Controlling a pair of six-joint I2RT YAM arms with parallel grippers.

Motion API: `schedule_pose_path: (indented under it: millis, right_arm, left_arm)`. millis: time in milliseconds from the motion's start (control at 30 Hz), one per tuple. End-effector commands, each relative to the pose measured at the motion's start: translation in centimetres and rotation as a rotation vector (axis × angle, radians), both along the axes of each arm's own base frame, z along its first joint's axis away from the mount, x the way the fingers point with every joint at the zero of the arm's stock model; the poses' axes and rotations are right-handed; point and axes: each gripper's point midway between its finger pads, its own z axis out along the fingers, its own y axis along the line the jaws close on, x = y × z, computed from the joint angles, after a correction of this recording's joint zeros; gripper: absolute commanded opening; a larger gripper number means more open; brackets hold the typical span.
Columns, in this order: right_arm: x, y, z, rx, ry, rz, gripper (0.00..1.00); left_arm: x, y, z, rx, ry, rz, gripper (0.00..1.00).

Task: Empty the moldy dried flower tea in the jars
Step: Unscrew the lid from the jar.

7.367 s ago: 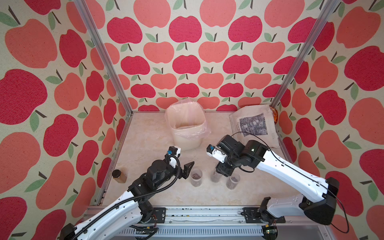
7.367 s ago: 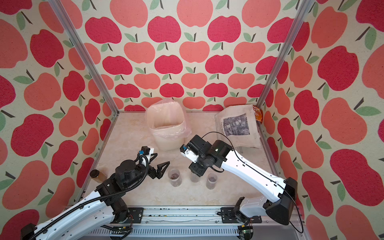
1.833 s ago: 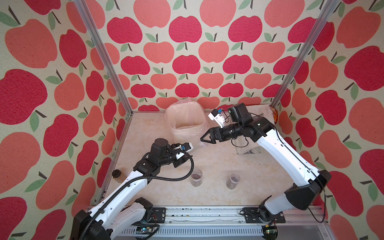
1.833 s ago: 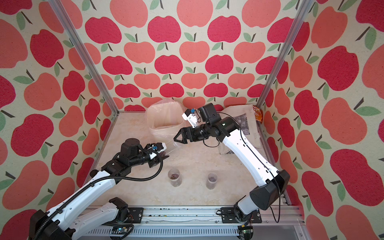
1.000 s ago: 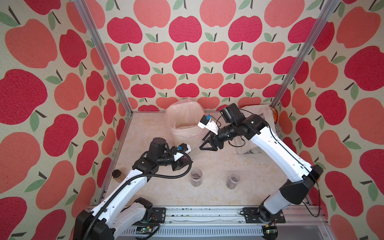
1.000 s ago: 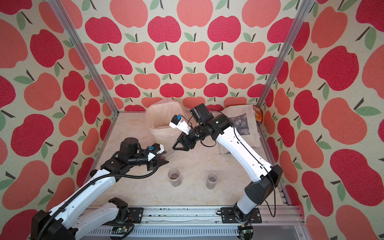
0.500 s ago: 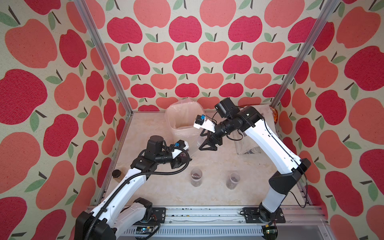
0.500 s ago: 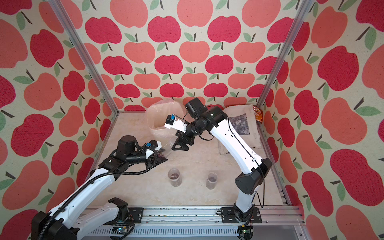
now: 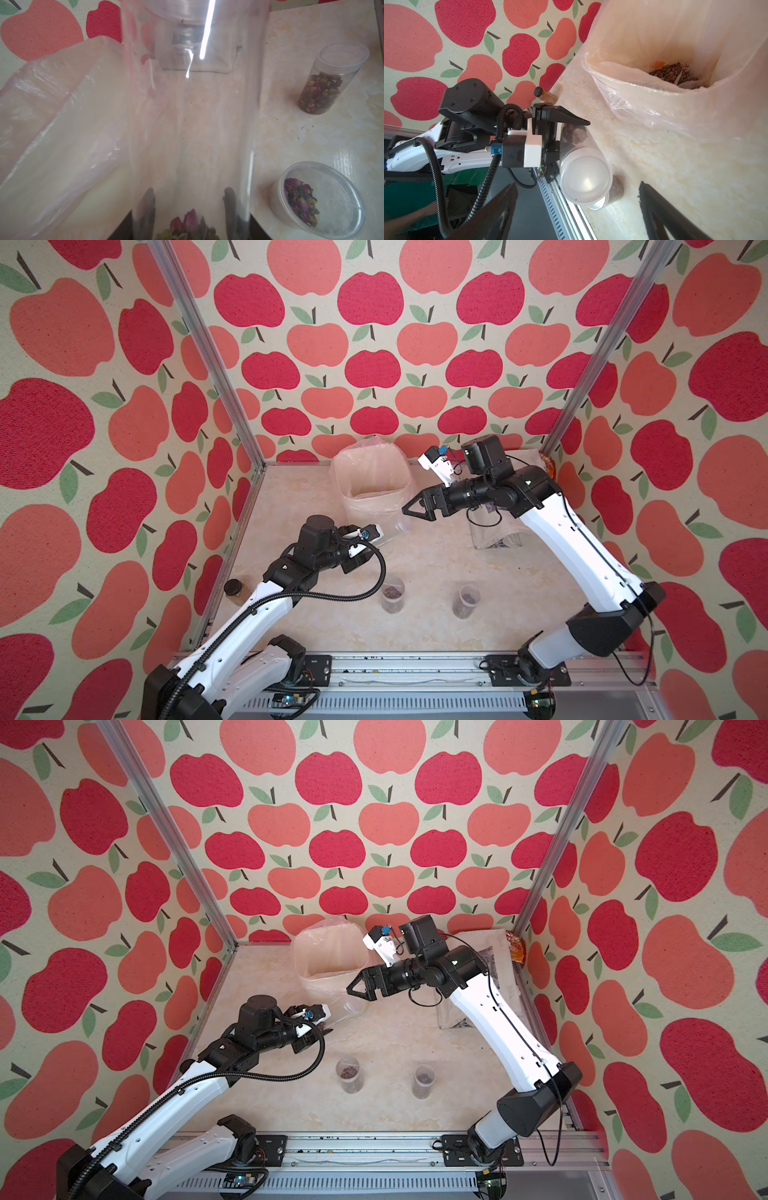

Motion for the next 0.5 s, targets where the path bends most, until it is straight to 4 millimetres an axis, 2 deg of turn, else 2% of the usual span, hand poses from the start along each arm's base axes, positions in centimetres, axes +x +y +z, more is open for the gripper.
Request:
schedule_pose_path:
  millis: [0, 67, 367, 467]
  right_arm:
    - [-0.6, 1.2, -1.2, 0.024, 0.099, -0.004, 0.93]
    - [-0.6, 1.3, -1.8, 0.018, 0.114, -0.003, 0.88]
    - [-1.1, 1.6, -3.9, -0.018, 0.154, 0.014, 0.80]
    - [-1.1, 1.6, -4.3, -0.033, 0.160, 0.015, 0.72]
  left_arm:
    - [0.6, 0.4, 1.7, 0.022, -0.085, 0.027, 0.12]
    - [0.5, 0.2, 1.8, 0.021, -0.088, 0.020, 0.12]
    - [0.5, 0.0, 1.8, 0.023, -0.100, 0.018, 0.12]
    - [0.5, 0.0, 1.7, 0.022, -0.098, 0.019, 0.12]
